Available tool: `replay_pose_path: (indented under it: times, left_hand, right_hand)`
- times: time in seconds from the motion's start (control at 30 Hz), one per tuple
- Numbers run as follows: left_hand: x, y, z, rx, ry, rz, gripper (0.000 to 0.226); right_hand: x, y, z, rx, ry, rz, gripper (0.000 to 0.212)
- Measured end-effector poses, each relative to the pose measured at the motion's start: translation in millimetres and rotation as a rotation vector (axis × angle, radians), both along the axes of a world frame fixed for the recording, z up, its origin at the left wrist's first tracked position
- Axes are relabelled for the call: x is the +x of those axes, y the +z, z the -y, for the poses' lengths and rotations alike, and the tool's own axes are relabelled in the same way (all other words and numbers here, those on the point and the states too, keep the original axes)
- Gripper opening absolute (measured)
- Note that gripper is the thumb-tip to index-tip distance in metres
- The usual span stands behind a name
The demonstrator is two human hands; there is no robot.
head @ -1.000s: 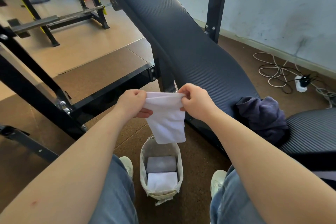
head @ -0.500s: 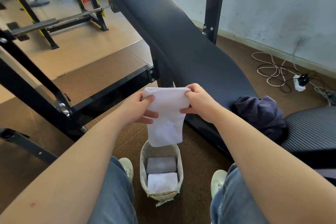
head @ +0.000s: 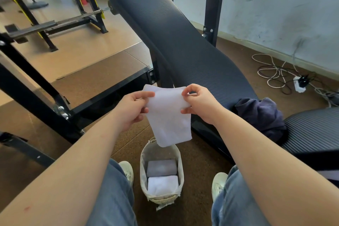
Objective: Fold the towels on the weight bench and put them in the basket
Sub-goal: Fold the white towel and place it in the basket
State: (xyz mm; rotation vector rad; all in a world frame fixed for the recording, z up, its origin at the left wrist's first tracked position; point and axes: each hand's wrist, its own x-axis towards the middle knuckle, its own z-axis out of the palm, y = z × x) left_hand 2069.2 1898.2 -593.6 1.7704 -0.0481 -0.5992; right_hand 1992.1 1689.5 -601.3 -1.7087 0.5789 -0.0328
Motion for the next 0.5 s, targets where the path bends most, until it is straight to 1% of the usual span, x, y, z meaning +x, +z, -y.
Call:
replay_pose_path:
  times: [0.07, 0.1, 0.13, 0.2, 0.23, 0.27, 0.33, 0.37, 0.43, 0.5]
  left_hand:
    - [2.0, -2.1, 0.5, 0.091, -0.038, 0.102, 0.031]
    - [2.2, -2.9, 0.4, 0.132, -0.075, 0.159, 0.031]
    - [1.4, -3.2, 0.5, 0.171, -0.123, 0.216, 0.034]
    - [-0.4, -5.4, -0.5, 0.269, -0.223, 0.317, 0.057]
    - [-0.2, -7.5, -1.1, 0.355, -0.269, 0.369, 0.067]
    - [-0.3, -10.1, -1.3, 0.459, -0.312, 0.422, 0.072]
    - [0.5, -15.0, 0.0, 0.624, -0.354, 0.52, 0.071]
    - [0.9, -16.9, 0.8, 0.64, -0.348, 0.56, 0.064]
    - [1.4, -20.1, 1.8, 0.61, -0.292, 0.613, 0.049]
    - [0.7, -21.7, 2.8, 0.605, -0.227, 0.631, 0.04]
  right_hand:
    - [-0.7, 1.8, 0.4, -0.034, 0.051, 0.01, 0.022]
    - [-1.8, 2.1, 1.2, -0.069, 0.093, 0.013, 0.027]
    - [-3.1, 1.7, 2.0, -0.128, 0.146, 0.01, 0.038]
    - [-5.1, -0.9, 2.1, -0.305, 0.243, -0.01, 0.06]
    - [-5.3, -2.8, 0.9, -0.398, 0.269, -0.016, 0.065]
    - [-5.5, -4.5, -0.6, -0.475, 0.278, -0.009, 0.065]
    - [-6.0, -7.0, -1.9, -0.563, 0.266, 0.025, 0.057]
    - [-6.5, -7.3, -1.9, -0.582, 0.255, 0.042, 0.051]
    - [-7.4, -7.1, -1.2, -0.608, 0.238, 0.067, 0.04]
    - [-8.5, -5.7, -1.9, -0.623, 0.237, 0.067, 0.033]
